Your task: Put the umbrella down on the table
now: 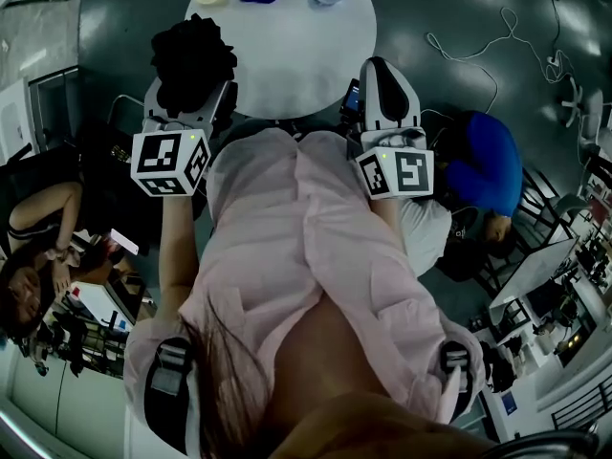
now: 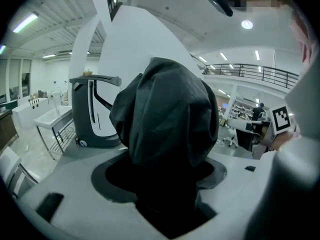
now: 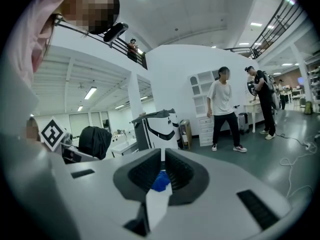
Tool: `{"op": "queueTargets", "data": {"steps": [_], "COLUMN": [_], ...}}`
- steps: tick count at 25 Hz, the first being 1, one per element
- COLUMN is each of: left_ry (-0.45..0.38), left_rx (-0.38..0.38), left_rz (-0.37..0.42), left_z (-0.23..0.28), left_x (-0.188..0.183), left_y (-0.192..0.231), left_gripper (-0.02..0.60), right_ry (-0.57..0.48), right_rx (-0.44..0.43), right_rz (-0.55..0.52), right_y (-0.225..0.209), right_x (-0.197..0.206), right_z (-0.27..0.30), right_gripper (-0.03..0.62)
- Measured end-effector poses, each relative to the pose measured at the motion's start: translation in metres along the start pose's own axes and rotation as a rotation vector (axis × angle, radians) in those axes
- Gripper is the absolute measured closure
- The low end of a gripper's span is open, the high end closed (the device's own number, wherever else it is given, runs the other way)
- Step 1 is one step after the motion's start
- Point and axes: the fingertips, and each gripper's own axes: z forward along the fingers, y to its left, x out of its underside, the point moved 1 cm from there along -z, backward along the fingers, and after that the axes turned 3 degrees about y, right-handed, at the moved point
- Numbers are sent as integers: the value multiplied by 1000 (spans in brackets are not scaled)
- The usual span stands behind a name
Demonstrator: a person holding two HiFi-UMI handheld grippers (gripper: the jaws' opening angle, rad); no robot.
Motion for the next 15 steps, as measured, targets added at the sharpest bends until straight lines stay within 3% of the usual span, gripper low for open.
{"op": "queueTargets", "data": {"steps": [15], "left_ry": [304], "left_rx": [151], "left_rz": [45], "left_z": [140], "left_x": [74], "left_y": [-15], "left_gripper": [262], "right_ry": [36], "right_rx": [62], "right_rz": [29], "right_y": [-13], "right_x": [9], "right_z": [-2], "right_gripper": [551]}}
